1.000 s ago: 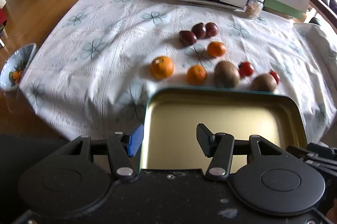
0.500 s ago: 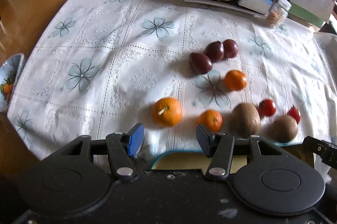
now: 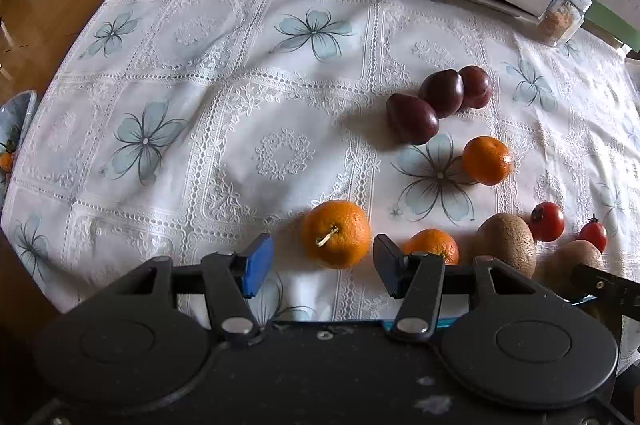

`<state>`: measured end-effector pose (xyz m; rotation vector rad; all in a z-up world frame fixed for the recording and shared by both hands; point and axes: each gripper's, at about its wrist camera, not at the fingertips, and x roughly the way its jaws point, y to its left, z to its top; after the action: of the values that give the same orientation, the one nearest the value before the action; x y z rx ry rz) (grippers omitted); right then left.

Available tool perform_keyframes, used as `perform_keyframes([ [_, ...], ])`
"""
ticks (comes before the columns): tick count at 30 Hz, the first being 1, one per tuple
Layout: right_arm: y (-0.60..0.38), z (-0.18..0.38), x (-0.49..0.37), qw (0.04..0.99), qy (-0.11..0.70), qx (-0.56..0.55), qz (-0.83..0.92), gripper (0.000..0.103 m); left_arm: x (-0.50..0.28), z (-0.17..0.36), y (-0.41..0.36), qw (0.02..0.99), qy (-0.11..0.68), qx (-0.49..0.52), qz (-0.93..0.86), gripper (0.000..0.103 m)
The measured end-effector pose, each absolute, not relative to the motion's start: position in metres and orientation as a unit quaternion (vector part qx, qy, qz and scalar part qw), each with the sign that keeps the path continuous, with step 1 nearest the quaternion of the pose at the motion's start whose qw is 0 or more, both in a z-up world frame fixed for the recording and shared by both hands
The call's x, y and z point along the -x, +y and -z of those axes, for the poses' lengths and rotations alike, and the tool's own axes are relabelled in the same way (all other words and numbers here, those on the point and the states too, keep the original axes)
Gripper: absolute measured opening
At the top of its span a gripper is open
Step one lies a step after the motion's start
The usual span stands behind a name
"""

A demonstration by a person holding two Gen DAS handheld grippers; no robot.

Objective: Organize fruits
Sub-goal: 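Move left gripper toward a mandarin orange while right gripper approaches a brown kiwi, then close left gripper on the mandarin orange while right gripper closes on the kiwi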

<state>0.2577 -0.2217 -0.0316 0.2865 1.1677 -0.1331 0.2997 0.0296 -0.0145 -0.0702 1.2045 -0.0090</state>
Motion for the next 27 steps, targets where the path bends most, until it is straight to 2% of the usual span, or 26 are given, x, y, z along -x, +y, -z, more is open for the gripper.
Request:
perform_keyframes([
  [6, -0.216, 0.039, -0.263, 0.828, 0.542, -0.124, 0.074, 0.060, -0.304, 0.017, 0.027, 0.825, 0.564, 0.034, 0.010, 0.056],
  [20, -0.195, 0.055, -0.273, 0.841, 0.527, -0.049, 0.111, 0.061, -0.312, 0.033, 0.021, 0.821, 0.570, 0.029, 0.002, 0.056],
  [27, -0.198, 0.059, -0.276, 0.833, 0.535, -0.072, 0.122, 0.060, -0.315, 0.040, 0.018, 0.819, 0.574, 0.026, -0.003, 0.056],
])
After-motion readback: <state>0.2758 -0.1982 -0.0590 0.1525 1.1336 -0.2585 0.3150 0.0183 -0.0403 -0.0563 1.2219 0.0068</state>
